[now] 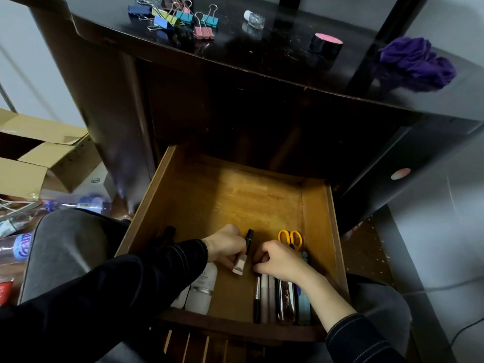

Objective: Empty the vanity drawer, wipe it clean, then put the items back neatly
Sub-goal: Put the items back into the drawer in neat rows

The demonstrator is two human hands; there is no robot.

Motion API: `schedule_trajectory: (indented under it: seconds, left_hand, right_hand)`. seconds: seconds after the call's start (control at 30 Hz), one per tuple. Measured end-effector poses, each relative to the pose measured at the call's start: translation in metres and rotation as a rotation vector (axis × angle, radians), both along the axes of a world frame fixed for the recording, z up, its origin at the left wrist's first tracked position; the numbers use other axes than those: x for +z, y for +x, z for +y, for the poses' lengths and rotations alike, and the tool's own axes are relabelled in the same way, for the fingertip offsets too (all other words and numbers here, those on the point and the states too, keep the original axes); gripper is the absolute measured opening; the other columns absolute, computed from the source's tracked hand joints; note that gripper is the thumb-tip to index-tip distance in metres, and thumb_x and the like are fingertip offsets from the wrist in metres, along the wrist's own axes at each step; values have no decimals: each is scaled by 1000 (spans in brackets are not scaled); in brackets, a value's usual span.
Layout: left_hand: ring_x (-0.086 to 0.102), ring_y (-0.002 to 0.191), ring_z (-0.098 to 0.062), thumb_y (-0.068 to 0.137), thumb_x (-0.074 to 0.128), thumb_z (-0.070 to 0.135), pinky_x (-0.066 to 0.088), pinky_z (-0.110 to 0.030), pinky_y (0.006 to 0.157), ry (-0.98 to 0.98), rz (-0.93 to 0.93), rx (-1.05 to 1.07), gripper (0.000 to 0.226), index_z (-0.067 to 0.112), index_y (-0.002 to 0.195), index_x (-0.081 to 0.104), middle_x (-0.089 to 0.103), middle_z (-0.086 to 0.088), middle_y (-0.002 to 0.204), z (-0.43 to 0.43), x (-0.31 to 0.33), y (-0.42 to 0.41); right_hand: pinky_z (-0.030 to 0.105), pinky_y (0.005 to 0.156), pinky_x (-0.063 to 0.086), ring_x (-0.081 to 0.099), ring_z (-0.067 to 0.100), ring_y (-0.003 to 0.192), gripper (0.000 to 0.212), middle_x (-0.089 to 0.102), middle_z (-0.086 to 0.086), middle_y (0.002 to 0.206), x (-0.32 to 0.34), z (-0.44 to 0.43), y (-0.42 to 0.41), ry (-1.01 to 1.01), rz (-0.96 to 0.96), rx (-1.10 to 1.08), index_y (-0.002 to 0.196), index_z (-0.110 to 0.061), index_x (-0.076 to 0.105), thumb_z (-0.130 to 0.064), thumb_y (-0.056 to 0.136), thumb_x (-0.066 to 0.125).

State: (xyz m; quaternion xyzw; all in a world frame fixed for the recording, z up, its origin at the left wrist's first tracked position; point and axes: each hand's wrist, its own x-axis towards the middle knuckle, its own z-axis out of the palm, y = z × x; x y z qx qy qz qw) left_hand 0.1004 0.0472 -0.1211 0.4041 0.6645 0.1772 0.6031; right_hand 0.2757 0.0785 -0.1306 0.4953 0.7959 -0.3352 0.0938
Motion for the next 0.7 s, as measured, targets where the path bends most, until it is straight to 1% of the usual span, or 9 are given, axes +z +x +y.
schedule_trajectory:
  seconds: [0.07,0.13,0.2,0.27,0.33,0.43,0.5,0.6,0.7]
  left_hand:
    - [64,70,-26,88,55,-2,61,-34,59,-27,39,-25,16,0,103,60,60,-15,84,-1,-1,0]
    - [65,73,-25,88,59,-2,61,-34,56,-57,62,-62,15,1,103,59,60,-15,88,-5,-1,2]
    - [65,75,-24,88,60,-1,62,-35,59,-84,72,-101,15,2,104,60,61,-14,89,-9,-3,5]
    - [69,75,-25,89,59,-3,63,-38,62,-115,62,-124,20,0,108,58,65,-15,91,-15,-6,11]
    - [73,71,-29,89,57,-9,63,-42,66,-155,28,-141,23,-2,111,54,69,-21,90,-20,-8,18]
    - [73,71,-32,88,58,-10,62,-47,73,-180,53,-171,39,4,121,44,68,-22,88,-26,-11,27]
    - [74,80,-36,89,61,-6,62,-49,74,-170,99,-187,45,7,126,39,68,-22,92,-26,-11,30]
    - [74,75,-34,91,57,0,62,-47,70,-90,175,-198,51,15,134,32,68,-18,94,-25,-10,29]
    - [74,76,-34,91,56,1,62,-51,69,12,201,-222,44,16,128,36,65,-17,96,-25,-7,27]
  right_hand:
    - [24,51,37,58,5,62,9,67,-6,76,0,0,0,-5,2,-6,86,-25,68,-30,81,73]
    - [25,49,35,58,9,61,5,68,-2,78,0,1,1,-9,5,-7,86,-22,69,-26,83,70]
    - [28,51,36,59,15,63,4,69,4,82,0,2,2,-22,14,-9,86,-20,71,-21,85,67]
    - [32,55,38,65,25,73,7,70,8,86,-1,4,2,-36,21,-12,87,-17,73,-17,87,66]
    - [34,58,43,67,26,80,10,71,6,88,0,4,3,-37,20,-11,88,-18,75,-15,88,66]
    - [39,63,51,67,24,82,11,72,4,87,0,5,2,-36,19,-24,88,-19,77,-15,88,66]
    - [39,60,47,67,29,82,10,72,9,85,0,5,2,-37,19,-34,85,-18,77,-15,87,67]
    - [35,58,42,67,31,80,6,72,10,82,0,4,1,-28,25,-42,83,-17,74,-16,84,69]
    - [36,58,43,66,29,77,4,70,7,79,-1,5,1,-21,25,-50,82,-18,73,-17,82,69]
